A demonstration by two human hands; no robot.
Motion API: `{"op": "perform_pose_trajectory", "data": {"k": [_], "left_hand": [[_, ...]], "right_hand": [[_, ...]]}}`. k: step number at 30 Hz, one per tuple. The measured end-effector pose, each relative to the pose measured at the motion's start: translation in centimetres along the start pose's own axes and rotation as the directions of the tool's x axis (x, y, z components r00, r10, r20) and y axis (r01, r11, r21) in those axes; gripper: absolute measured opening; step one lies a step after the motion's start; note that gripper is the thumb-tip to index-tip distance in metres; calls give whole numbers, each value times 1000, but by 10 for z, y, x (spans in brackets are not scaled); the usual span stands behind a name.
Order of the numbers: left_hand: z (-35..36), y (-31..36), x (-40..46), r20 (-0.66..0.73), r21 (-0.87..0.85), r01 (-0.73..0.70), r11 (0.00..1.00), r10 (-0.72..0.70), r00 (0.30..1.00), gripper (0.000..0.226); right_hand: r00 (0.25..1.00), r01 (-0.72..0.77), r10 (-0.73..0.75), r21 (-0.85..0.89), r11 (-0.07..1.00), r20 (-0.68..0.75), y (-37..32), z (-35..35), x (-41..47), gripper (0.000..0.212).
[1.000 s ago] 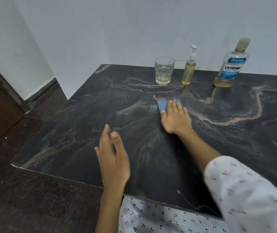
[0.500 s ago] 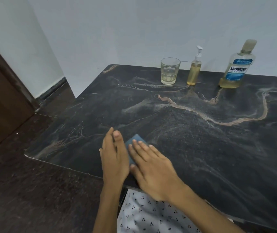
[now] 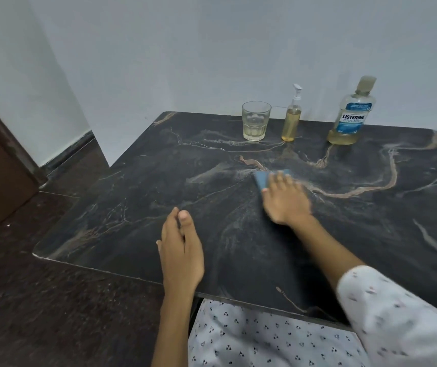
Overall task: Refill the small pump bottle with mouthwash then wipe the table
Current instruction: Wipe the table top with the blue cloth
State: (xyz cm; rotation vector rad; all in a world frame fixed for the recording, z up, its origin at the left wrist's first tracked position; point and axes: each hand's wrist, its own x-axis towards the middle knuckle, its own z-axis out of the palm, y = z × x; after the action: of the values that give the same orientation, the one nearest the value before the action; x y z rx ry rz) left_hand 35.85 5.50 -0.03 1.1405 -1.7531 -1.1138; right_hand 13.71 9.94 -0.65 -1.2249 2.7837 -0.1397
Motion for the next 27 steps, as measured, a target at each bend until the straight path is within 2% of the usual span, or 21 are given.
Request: {"op": "perform_pose_trajectory", "data": {"k": [2,5,7,9,12,15,18,20,23,27], "left_hand": [[-1,0,0,-8,-5,7,1000,-7,1000,77],[-3,-1,2,-48,-11,23,1000,-24,999,59],[-4,-2,4,-61,-11,14,1000,-15,998,57],[-4,-2,3,-44,-17,6,1000,-7,999,63],[-3,-4,-2,9,-28,11,1000,-10,1000,68],[1,-5,-7,32,3,20,1000,-20,999,70],[5,-3,-11,38,20,16,1000,-17,999,69],[8,0,-14,31,27,17,1000,-18,999,71],[13,8,-22,41,53,8,999,-11,999,73],[17,17,-32,66,79,-25,997,19,998,75]], "right_hand": [[990,144,-144,6,990,0,-53,10,-2,56],[920,392,-392,36,919,1,-110,25,-39,56],[859,511,-512,61,857,-10,-112,28,-74,56],[843,537,-538,83,839,-18,-87,25,-104,55],[900,436,-435,72,897,-30,-24,16,-140,59],[979,200,-200,16,980,-26,59,2,-152,53],[999,-29,30,38,999,-38,141,-15,-140,55],[991,-128,128,21,992,-28,176,-21,-113,56],[979,-206,206,9,979,-3,187,-28,-55,55],[975,-224,224,37,974,2,147,-27,10,56]]}}
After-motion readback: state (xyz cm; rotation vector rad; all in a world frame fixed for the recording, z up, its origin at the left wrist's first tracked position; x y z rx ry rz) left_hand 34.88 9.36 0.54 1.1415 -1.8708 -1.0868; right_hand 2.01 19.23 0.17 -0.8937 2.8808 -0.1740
